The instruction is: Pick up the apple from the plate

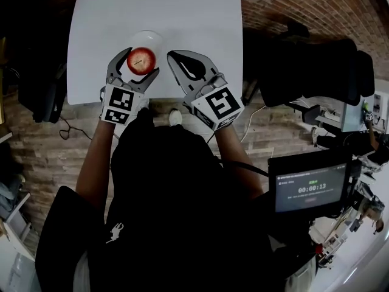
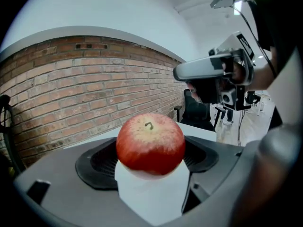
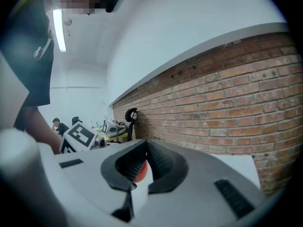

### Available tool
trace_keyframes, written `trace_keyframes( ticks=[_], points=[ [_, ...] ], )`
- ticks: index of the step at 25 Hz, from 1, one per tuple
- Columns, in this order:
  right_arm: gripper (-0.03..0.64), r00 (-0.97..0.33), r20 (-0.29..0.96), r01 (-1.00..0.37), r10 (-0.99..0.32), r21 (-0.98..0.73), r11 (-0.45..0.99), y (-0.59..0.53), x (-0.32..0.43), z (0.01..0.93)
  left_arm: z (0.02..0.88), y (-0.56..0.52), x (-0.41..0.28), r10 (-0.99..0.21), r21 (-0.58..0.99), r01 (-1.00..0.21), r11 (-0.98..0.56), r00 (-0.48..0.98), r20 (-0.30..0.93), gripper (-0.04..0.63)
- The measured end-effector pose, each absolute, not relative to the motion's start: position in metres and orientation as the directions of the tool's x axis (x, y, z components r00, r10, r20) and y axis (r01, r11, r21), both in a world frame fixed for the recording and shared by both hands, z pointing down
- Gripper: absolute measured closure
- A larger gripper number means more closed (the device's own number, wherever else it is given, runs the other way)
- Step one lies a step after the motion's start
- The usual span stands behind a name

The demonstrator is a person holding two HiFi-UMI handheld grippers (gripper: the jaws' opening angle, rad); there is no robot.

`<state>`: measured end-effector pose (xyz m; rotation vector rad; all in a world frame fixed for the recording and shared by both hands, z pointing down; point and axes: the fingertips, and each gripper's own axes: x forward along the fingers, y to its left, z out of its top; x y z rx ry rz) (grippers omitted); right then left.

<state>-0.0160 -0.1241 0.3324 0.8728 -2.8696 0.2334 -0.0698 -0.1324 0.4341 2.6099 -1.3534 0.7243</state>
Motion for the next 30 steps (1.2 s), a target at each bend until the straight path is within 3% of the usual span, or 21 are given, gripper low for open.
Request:
trace_keyframes(
  ticks=[30],
  points=[
    [0.614,-0.831,0.139,-0.552,-0.539,-0.084,0.829,-0.107,-0.008,0.312,0.353,-0.099,-0.054,-0.756,-0.145,-0.773,-0.618,0.533,0.380,0.189]
  ],
)
